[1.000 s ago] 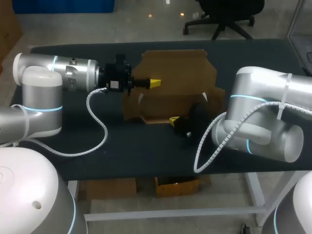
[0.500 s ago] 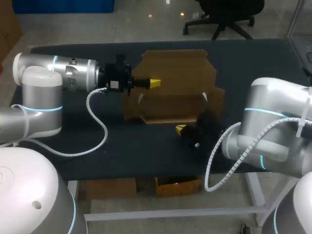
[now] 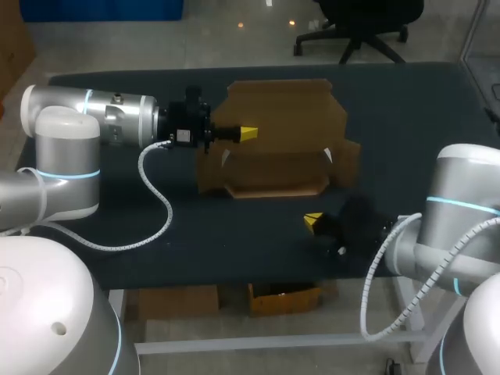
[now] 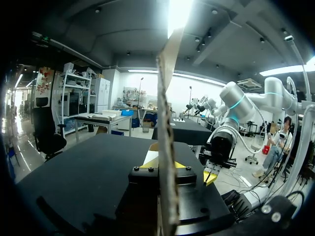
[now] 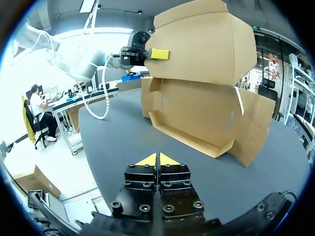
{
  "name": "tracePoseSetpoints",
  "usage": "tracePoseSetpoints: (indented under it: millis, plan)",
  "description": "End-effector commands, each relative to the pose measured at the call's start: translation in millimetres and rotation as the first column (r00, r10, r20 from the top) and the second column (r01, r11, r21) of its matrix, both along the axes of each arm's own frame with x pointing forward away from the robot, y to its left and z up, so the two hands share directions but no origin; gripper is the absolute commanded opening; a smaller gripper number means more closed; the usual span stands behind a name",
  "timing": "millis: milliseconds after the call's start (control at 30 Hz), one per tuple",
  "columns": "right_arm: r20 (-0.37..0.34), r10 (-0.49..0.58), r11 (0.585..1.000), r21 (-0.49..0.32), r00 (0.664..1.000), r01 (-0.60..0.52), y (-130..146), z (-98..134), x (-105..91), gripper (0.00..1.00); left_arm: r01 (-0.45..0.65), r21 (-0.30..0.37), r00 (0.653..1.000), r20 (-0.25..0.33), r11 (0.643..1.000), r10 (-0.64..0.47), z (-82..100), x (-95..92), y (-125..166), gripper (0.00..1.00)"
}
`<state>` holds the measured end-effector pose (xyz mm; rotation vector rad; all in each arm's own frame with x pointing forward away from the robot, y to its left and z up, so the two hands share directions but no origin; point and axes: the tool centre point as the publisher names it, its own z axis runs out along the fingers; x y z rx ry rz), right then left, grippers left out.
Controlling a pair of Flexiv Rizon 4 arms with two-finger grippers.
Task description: Assemble the packaging by folding the flat box into shape, placing the metal phone stand inside, and closing the box properly
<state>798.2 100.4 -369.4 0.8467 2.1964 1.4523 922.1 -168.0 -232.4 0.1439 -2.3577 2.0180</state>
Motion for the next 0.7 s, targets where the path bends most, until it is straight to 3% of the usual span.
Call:
tracePoseSetpoints:
  millis: [33,233,467,600,700]
  plan:
    - [0.003,0.045,0.999,0.027,0.999,-0.045,-30.5,10.9,-11.0,0.03,-0.001,0.0,1.0,0.001,1.0,0.001,-2.6,-0.5,1.2,0.0]
    - [0.011,0.079,0.997,0.007,0.997,-0.079,-59.9,15.3,-10.5,0.11,-0.001,0.0,1.0,0.001,1.0,0.001,-2.6,-0.5,1.2,0.0]
    - [0.011,0.121,0.993,-0.009,0.993,-0.121,-92.6,17.8,-5.2,0.13,-0.001,0.0,1.0,0.001,1.0,0.001,-2.6,-0.5,1.2,0.0]
    - [0.012,0.149,0.989,-0.029,0.989,-0.148,-105.0,18.9,-1.2,0.24,-0.001,0.0,1.0,0.001,1.0,0.001,-2.6,-0.5,1.2,0.0]
    - [0.014,0.169,0.985,-0.046,0.986,-0.168,-111.2,19.5,2.3,0.26,-0.001,0.0,1.0,0.001,1.0,0.001,-2.6,-0.5,1.2,0.0]
